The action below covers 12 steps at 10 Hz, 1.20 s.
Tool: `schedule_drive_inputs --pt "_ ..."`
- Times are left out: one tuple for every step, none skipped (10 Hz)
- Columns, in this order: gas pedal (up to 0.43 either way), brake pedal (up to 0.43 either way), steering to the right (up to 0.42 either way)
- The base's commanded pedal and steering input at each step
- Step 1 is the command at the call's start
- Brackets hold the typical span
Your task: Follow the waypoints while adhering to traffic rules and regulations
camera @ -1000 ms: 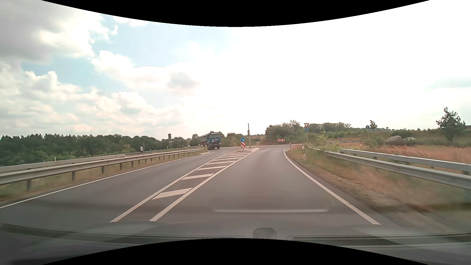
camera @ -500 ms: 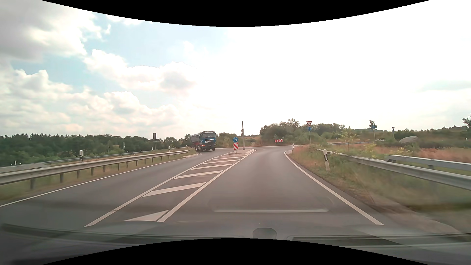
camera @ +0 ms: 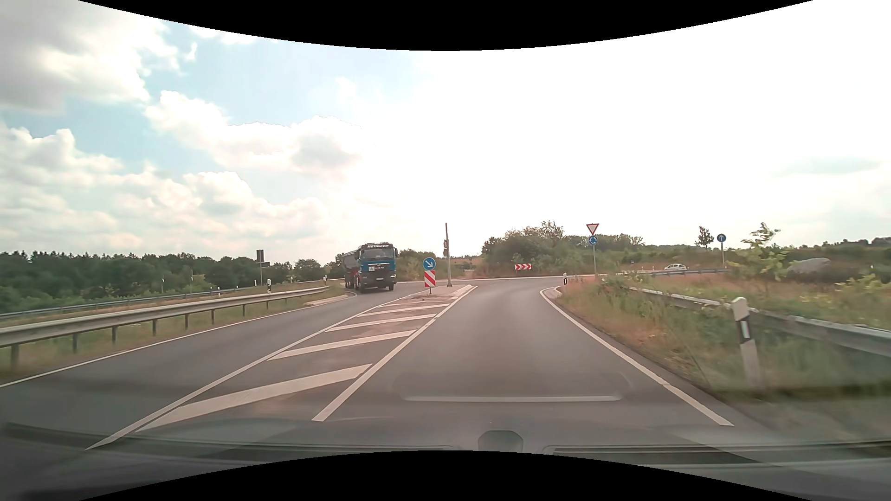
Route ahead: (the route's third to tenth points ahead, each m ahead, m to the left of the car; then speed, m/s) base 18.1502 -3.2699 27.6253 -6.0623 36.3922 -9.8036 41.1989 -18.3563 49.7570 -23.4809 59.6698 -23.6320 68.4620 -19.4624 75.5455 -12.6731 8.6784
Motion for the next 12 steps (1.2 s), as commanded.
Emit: schedule_drive_inputs --pt "0.000 0.189 0.024" --pt "0.000 0.177 0.025" --pt "0.000 0.171 0.025" --pt "0.000 0.165 0.026" --pt "0.000 0.171 0.026" --pt "0.000 0.177 0.026" --pt "0.000 0.177 0.026" --pt "0.000 0.183 0.026" --pt "0.000 0.183 0.026" --pt "0.000 0.189 0.026" --pt "0.000 0.189 0.026" --pt "0.000 0.195 0.026"
